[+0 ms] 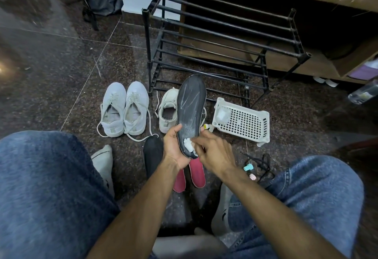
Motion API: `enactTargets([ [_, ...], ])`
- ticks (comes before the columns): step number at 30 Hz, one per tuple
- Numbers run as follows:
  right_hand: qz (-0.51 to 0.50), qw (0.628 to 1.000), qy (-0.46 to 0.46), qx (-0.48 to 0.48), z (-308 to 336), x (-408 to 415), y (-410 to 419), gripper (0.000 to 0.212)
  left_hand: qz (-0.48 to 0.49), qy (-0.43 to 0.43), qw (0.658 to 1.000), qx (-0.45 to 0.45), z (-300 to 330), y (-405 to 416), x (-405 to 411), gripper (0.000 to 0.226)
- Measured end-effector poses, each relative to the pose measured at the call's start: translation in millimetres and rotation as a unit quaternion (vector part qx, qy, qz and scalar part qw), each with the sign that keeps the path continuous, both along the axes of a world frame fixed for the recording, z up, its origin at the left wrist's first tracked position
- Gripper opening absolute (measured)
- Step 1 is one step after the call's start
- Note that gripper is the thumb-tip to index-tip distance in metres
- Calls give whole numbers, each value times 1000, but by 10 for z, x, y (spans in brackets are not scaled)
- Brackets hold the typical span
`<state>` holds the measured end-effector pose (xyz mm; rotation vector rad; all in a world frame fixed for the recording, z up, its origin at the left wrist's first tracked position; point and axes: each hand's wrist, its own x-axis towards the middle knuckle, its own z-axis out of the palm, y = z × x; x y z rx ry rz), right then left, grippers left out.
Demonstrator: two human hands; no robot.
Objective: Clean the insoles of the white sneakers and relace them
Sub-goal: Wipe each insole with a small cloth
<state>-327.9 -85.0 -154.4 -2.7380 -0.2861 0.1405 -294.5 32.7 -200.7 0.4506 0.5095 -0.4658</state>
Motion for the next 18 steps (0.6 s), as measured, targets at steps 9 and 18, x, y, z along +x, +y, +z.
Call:
enactTargets([
  [9,83,994,48,-46,70,54,82,27,-8,-2,1000,16,-45,-1,-65,46],
  [18,8,991,17,-134,118,384,10,25,-67,28,997,23,-117,-153,-167,32],
])
